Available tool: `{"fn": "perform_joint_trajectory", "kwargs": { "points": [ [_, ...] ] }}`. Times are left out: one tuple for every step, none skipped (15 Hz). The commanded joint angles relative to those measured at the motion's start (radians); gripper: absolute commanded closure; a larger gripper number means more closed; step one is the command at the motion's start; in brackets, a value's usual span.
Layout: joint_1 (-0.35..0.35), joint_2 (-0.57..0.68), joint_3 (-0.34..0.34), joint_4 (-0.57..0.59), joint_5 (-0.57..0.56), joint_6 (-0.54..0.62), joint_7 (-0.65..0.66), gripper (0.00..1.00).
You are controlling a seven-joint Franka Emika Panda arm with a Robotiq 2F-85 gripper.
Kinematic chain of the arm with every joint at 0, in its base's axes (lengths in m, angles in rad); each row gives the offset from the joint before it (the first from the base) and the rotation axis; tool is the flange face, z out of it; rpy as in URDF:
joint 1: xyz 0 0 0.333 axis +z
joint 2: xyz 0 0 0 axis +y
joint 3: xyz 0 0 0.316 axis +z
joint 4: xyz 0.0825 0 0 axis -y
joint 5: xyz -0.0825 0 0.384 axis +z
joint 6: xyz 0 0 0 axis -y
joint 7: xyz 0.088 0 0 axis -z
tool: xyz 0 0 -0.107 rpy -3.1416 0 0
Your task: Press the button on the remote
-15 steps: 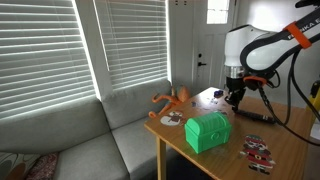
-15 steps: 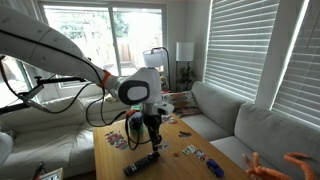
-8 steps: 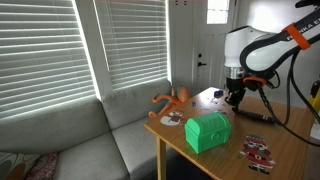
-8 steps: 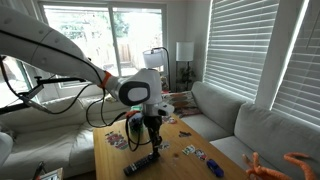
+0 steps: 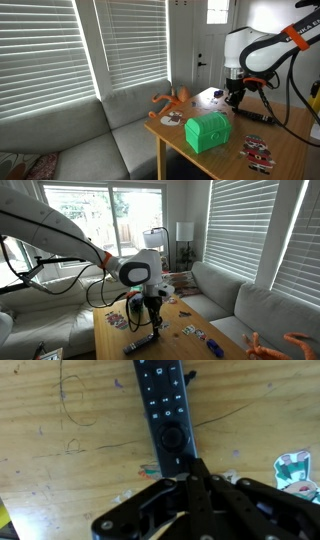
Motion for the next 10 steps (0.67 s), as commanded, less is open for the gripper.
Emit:
{"fn": "perform_joint_trajectory", "kwargs": {
  "points": [
    [-0.003, 0.001, -0.007, -0.009, -0.017, 0.026, -0.021, 1.0],
    [-0.003, 0.001, -0.007, -0.01, -0.017, 0.025, -0.022, 1.0],
    [-0.004, 0.001, -0.007, -0.009, -0.017, 0.025, -0.024, 1.0],
    [-0.004, 0.001, -0.008, -0.009, -0.017, 0.025, -0.025, 1.0],
    [-0.004, 0.001, -0.008, -0.009, -0.018, 0.025, -0.026, 1.0],
    [-0.003, -0.002, -0.008, -0.011, -0.014, 0.025, -0.029, 1.0],
    [-0.003, -0.005, -0.008, -0.011, -0.015, 0.025, -0.03, 1.0],
    [-0.003, -0.007, -0.008, -0.012, -0.016, 0.024, -0.031, 1.0],
    [-0.003, -0.011, -0.007, -0.012, -0.016, 0.024, -0.033, 1.0],
    [-0.002, -0.015, -0.007, -0.013, -0.014, 0.025, -0.035, 1.0]
  ]
}}
